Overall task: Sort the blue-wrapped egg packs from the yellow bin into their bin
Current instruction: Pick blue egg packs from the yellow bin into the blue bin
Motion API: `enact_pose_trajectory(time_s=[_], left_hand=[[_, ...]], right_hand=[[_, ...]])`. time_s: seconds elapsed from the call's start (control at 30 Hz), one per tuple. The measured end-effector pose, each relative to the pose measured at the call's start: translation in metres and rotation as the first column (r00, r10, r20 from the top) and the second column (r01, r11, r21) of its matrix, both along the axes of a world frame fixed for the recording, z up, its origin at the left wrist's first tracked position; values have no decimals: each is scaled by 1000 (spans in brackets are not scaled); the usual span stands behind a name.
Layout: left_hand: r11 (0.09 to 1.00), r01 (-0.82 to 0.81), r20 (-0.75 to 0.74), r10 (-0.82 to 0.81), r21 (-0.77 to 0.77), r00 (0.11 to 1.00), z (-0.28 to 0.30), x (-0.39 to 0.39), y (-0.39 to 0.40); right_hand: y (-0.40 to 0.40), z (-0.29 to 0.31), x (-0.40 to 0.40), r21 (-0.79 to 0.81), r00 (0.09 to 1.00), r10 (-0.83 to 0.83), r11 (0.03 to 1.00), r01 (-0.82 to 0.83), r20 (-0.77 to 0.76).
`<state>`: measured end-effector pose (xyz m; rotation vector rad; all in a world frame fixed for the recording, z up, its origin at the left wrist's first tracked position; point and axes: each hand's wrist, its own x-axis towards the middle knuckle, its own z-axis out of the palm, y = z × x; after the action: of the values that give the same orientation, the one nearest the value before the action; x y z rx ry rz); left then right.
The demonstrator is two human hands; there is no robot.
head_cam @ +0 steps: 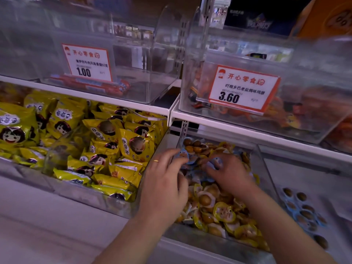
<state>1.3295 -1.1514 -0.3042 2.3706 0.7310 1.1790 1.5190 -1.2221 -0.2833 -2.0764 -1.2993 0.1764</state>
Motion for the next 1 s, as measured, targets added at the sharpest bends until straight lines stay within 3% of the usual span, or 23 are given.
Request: enact_pose_trajectory(time_s=[0.1,0.17,0.27,0.33,0.47,0.57,0.63,0.73,0.8,0.9,1.0], left_hand=[[990,140,-25,-139,25,990,1,14,-23],[985,174,-140,-175,-15,975,-4,26,-33],[983,122,-276,-155,-135,948,-11,41,-37],[972,127,-267,-178,-198,947,-11,50,-38],[946,156,-117,-196,-283,974,-11,67,-40],[921,171,-1,-183,-351,983,-13,76,-33],[908,184,7,-196,-377,981,-14,78,-26],[914,184,-110,-237,-362,965,-16,76,-16],[947,170,-232,-237,-274,943,-18,72,-12],[974,165,-345,-209,-152,915,-20,69,-17],[977,148,-290,-188,-155,938,-20,67,-20]], right_hand=[[-18,4,9,186,926,-138,959,214,-351],[-27,4,8,249,769,-128,902,352,-626],[-41,0,7,232,532,-48,864,447,-845],[-48,-5,0,196,423,-23,862,467,-906],[-48,-18,-13,195,360,12,856,478,-933],[-47,-13,-10,158,262,32,863,480,-965],[-52,-8,-5,141,240,41,897,419,-970],[-58,-4,1,97,292,-8,933,346,-956],[-60,-5,6,75,486,-126,925,372,-865],[-61,-2,3,115,864,-162,963,244,-476],[-60,-6,-3,62,973,-100,991,115,-206]])
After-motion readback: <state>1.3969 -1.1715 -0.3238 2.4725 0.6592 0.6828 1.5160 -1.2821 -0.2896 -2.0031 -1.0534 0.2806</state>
